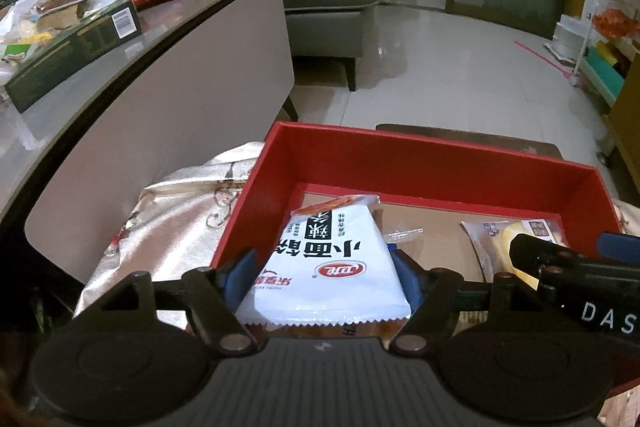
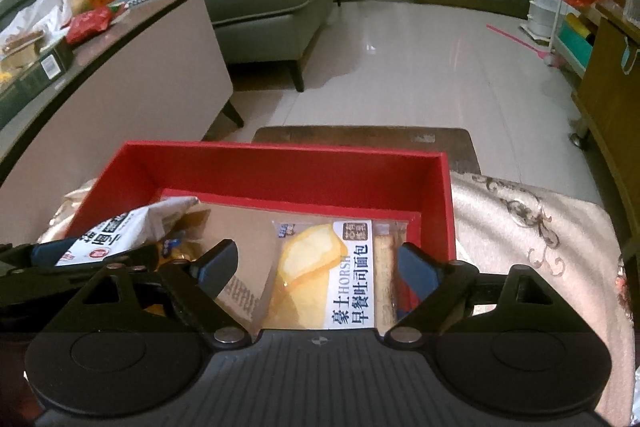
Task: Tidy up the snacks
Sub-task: 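Lower and release the spicy-strip packet into the box while the right tool releases the bread pack, then move both open tools down toward the snacks beside the box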
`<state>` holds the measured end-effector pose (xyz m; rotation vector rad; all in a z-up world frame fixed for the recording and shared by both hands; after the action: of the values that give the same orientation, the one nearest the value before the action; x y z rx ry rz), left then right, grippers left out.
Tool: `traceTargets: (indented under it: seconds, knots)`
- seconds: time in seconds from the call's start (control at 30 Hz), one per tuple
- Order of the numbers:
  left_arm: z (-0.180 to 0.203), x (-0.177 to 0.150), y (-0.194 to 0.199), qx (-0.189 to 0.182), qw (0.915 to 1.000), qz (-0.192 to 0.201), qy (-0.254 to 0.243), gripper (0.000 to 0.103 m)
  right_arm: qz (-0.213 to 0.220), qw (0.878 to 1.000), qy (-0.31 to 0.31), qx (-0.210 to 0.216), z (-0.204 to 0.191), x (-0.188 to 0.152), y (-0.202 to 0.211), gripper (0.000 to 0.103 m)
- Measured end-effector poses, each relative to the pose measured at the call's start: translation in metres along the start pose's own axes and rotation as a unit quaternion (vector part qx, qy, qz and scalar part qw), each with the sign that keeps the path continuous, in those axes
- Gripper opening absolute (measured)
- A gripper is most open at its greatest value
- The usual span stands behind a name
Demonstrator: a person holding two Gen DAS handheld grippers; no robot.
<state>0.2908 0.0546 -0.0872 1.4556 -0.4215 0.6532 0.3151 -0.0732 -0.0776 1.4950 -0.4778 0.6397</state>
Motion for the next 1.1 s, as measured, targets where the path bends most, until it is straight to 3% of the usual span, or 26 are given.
traceTargets:
  seconds: [0.6,1.1]
  knots:
    - [-0.007,0.008,0.038,-0.024,0.9992,0.029,0.012,0.072,0.031,0.999,-0.012,-0.005,0.007,0.010,0.032,0.093]
    - [-0.035,-0.006,0.057,-0.041,0.9991,0.005,0.008,0.072,0.017,1.000,0.003,0.000,0.000,-0.003,0.044,0.093]
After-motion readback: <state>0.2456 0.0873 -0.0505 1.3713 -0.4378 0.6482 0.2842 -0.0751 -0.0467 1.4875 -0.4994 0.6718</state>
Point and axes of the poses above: each gripper's, at about its wrist camera, not at the fingertips, and y roughly against the way its jaws point, z to its right, x to its top, the point moved 10 cm from there along -y, roughly the way its jaws point, and after that the axes turned 11 degrees about -x, right-handed, at the moved point
